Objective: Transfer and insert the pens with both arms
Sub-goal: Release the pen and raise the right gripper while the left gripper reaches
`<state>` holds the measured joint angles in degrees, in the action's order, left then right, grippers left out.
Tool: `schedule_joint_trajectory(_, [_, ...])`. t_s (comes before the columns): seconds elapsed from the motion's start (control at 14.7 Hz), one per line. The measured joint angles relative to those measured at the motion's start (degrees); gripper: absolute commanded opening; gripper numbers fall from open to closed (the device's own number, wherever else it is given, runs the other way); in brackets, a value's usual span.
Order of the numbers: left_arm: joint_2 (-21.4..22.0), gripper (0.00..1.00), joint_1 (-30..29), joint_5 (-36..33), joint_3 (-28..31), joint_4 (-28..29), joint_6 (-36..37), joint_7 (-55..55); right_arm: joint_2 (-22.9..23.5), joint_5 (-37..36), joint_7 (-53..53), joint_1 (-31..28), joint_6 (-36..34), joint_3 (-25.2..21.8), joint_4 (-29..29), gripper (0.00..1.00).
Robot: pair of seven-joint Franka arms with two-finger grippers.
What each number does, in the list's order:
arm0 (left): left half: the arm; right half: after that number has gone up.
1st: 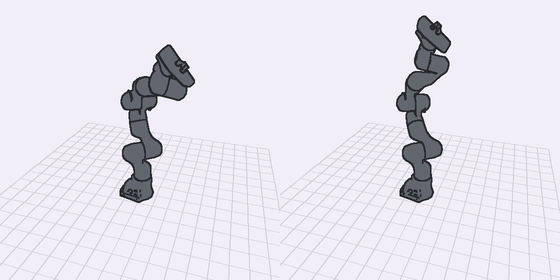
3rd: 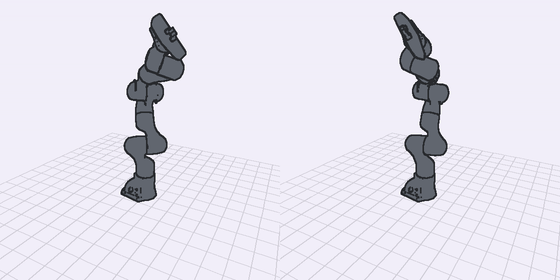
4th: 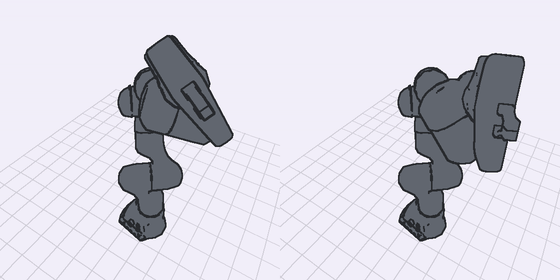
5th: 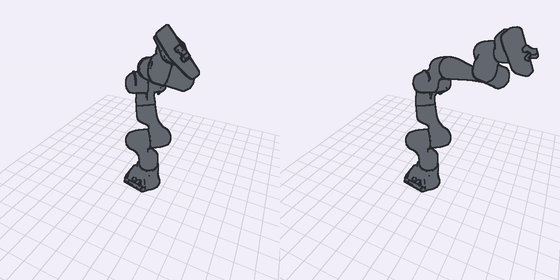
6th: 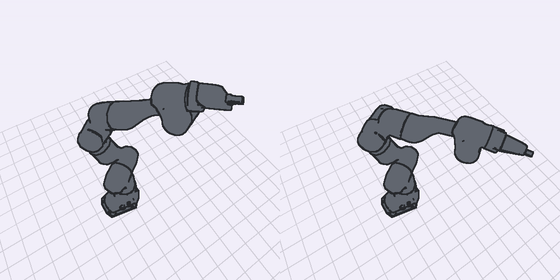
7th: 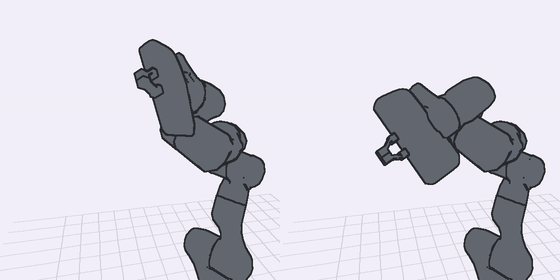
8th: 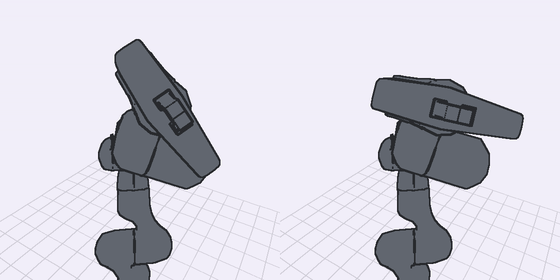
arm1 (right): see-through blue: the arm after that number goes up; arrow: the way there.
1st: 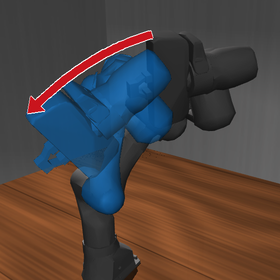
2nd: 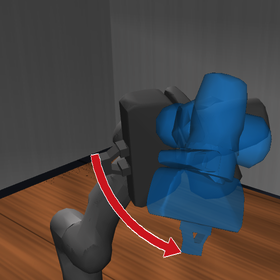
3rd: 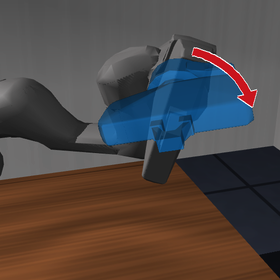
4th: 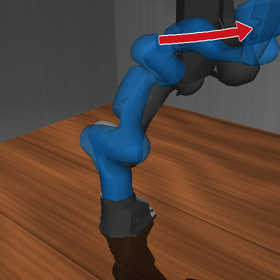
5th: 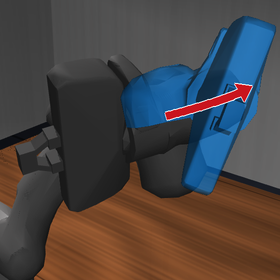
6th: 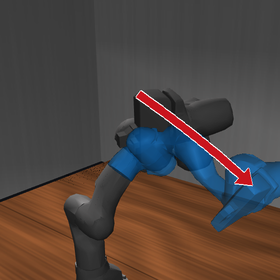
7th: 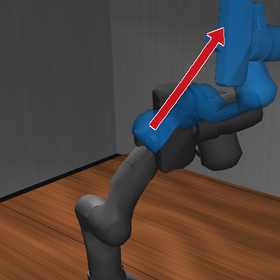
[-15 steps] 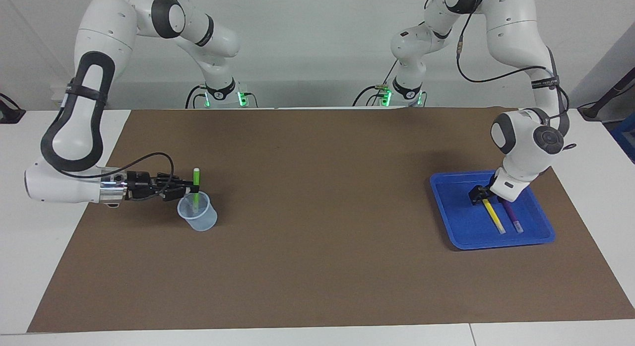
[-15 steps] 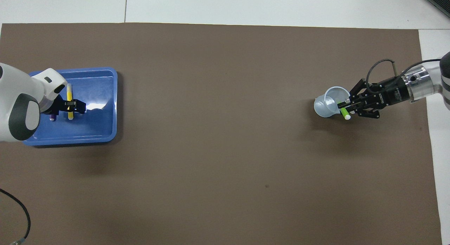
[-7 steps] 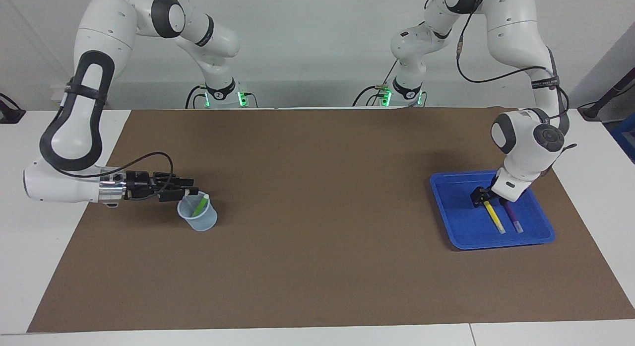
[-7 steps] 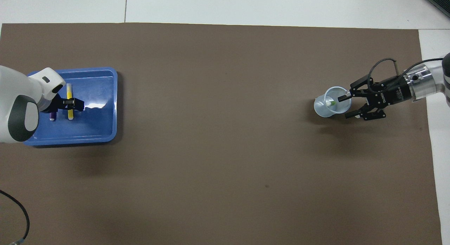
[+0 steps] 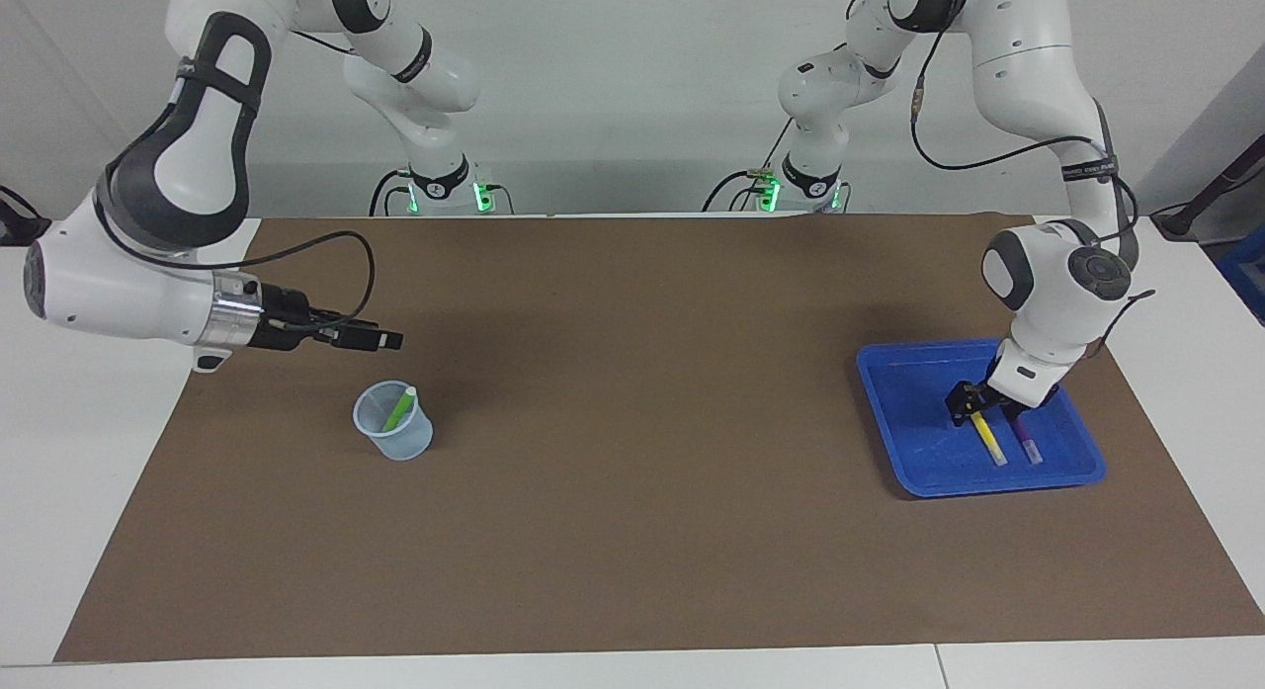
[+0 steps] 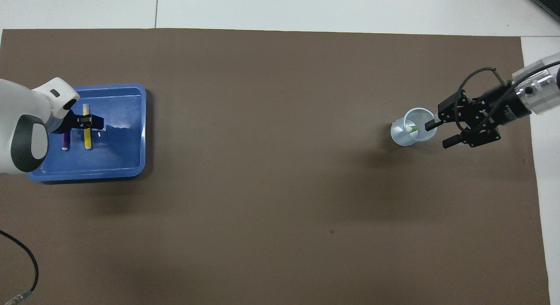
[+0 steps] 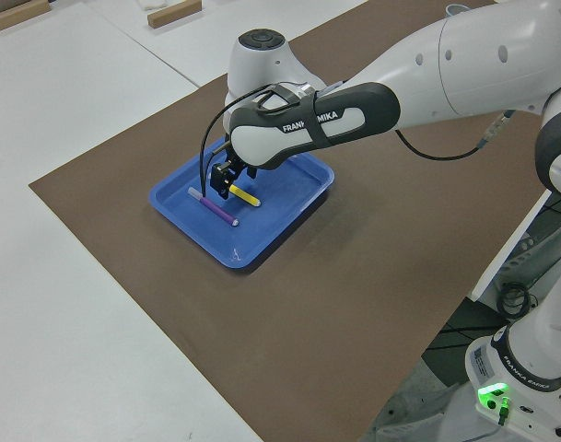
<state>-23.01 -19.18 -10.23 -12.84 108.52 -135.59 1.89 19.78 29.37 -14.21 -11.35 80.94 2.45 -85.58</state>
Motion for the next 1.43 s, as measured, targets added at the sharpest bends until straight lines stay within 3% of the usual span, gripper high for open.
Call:
schedule_joint_trajectory(0.2, [-1.66, 0.9, 0.03, -0.01, -0.08, -1.42, -0.3, 0.0, -4.31, -6.07, 3.51, 3.17, -0.18, 0.03, 0.05, 0.69])
schedule_joint_trajectory(0.54, [-2.3, 0.75, 0.03, -0.16, -0.14, -1.98, -0.52, 0.01, -9.68, -15.2, 10.34, 6.61, -0.51, 0.06, 0.02, 0.71])
schedule_joint_trajectory(0.82, [-2.29, 0.46, 0.05, -0.21, -0.39, -2.16, -0.58, 0.01, -12.27, -20.29, 14.59, 8.24, -0.52, 0.08, 0.02, 0.75])
schedule_joint_trajectory(0.88, [-2.29, 0.38, 0.05, -0.24, -0.38, -2.16, -0.58, 0.01, -12.95, -21.08, 15.65, 8.24, -0.52, 0.08, 0.02, 0.81])
schedule_joint_trajectory(1.02, [-2.29, 0.34, 0.06, -0.24, -0.45, -2.28, -0.59, 0.01, -13.96, -21.7, 17.47, 8.28, -0.62, 0.12, -0.07, 0.89])
schedule_joint_trajectory(1.15, [-2.29, 0.16, 0.04, -0.35, -0.35, -2.39, -0.58, 0.01, -14.54, -21.71, 18.09, 8.26, -0.6, 0.14, -0.39, 0.94])
schedule_joint_trajectory(1.36, [-2.03, 0.0, 0.0, -0.78, -0.1, -2.53, -0.51, 0.01, -18.46, -21.75, 18.68, 8.08, 1.95, 0.08, -5.85, 0.94])
schedule_joint_trajectory(1.43, [-2.15, 0.0, 0.0, -0.79, -0.1, -2.54, -0.53, 0.01, -21.25, -21.76, 18.92, 8.04, 3.67, 0.04, -9.59, 0.94])
